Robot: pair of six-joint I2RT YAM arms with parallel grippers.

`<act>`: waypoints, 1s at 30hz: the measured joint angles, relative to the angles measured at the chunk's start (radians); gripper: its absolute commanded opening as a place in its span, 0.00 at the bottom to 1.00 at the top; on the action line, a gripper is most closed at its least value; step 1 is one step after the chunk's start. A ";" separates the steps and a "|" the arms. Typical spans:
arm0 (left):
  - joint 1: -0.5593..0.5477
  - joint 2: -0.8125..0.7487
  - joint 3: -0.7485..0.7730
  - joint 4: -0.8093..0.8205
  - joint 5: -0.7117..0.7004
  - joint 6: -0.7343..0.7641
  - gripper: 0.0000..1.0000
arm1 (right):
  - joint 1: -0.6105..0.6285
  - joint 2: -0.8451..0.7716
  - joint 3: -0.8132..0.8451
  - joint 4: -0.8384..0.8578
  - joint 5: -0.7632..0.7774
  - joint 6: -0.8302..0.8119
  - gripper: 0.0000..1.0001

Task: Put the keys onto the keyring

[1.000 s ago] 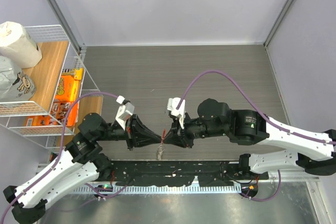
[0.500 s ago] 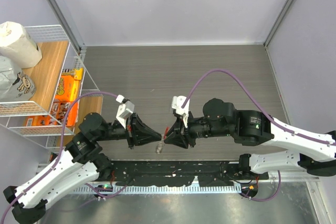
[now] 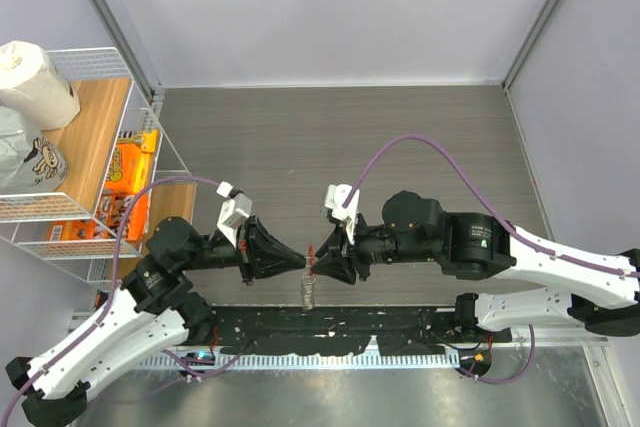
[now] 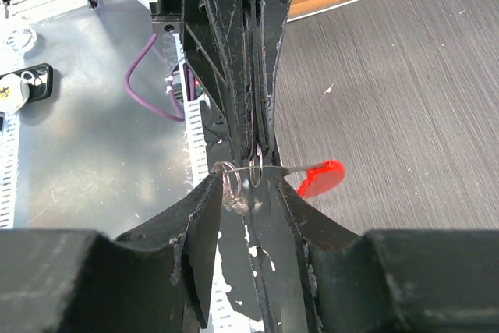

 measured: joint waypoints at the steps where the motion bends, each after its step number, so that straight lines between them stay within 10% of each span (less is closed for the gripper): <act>1: 0.000 -0.001 0.000 0.000 0.000 0.000 0.00 | 0.000 0.000 -0.001 0.003 0.000 0.001 0.37; 30: 0.000 -0.033 0.000 0.024 -0.013 -0.047 0.00 | 0.000 0.023 -0.013 0.066 -0.019 0.019 0.15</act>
